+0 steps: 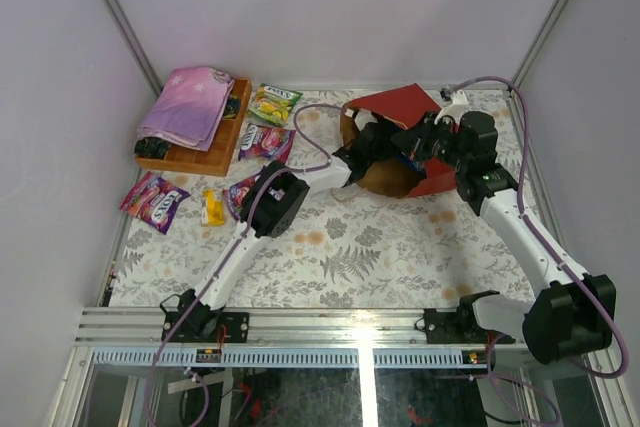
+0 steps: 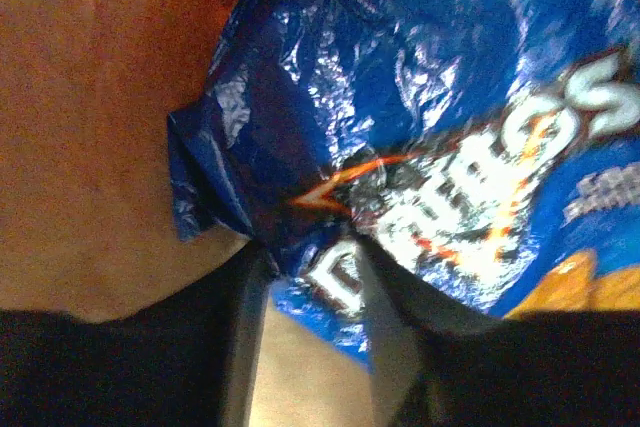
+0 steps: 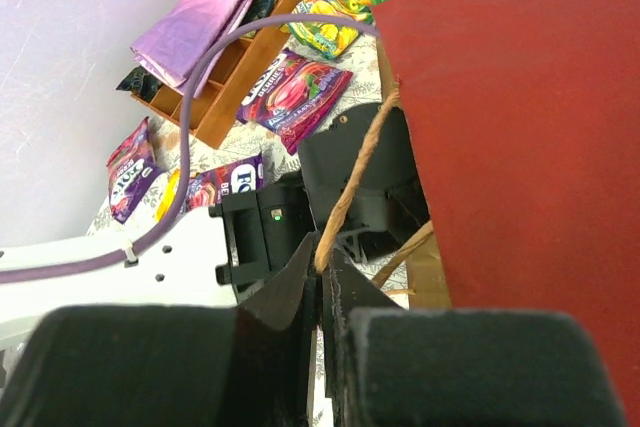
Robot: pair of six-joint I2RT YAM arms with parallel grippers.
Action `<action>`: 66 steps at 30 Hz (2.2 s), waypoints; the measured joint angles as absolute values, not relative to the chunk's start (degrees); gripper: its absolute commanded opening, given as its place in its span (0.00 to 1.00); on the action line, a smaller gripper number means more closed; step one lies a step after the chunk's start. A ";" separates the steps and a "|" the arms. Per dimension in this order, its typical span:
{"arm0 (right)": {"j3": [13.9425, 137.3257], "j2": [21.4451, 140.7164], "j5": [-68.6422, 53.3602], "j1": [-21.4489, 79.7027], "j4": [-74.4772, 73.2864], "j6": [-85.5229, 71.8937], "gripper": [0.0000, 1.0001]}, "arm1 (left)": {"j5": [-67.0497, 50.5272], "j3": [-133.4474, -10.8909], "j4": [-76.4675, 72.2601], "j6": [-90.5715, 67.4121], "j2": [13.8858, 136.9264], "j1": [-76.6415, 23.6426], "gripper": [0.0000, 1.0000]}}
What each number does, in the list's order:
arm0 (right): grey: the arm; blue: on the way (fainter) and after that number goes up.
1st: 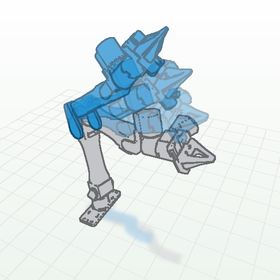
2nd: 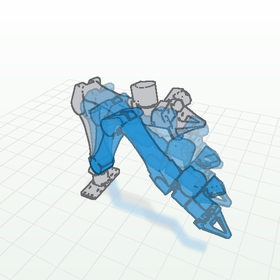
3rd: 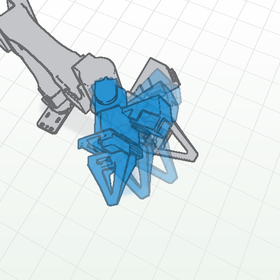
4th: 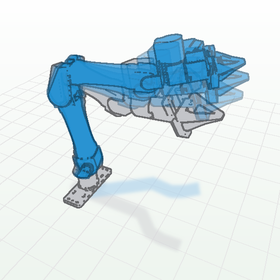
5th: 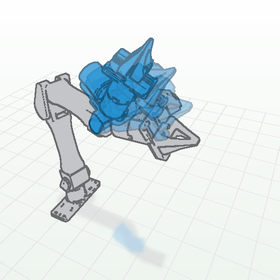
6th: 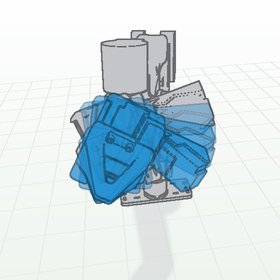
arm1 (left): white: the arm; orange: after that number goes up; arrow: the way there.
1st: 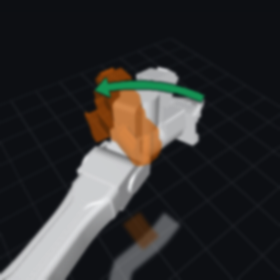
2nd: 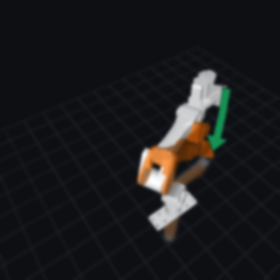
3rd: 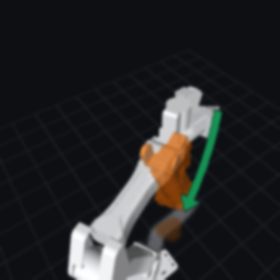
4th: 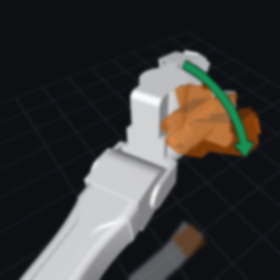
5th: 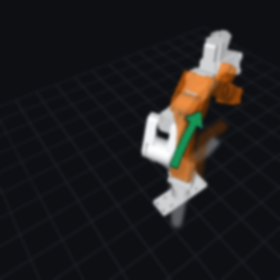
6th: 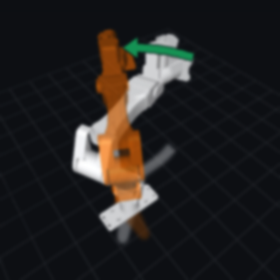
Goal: Take the snacks out of the paper bag
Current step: Take out the snack from the paper bag, then place the snack at the center of the board.
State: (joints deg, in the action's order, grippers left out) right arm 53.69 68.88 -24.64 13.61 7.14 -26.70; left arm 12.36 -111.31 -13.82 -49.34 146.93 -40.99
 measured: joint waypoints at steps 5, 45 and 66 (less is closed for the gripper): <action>53.49 66.94 -23.18 13.58 5.67 -25.52 0.00 | -1.76 -110.17 -14.55 -46.59 146.39 -37.04 0.00; 52.29 63.37 -15.40 13.34 5.76 -27.22 0.00 | -0.69 -43.22 -6.07 -29.63 66.06 -22.94 0.00; 53.30 59.24 2.68 6.57 -2.37 -29.39 0.00 | -8.25 -72.64 -1.58 -27.77 72.66 -22.72 0.00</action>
State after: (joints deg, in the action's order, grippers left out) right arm 53.30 59.24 2.68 6.57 -2.37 -29.39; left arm -8.25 -72.64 -1.58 -27.77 72.66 -22.72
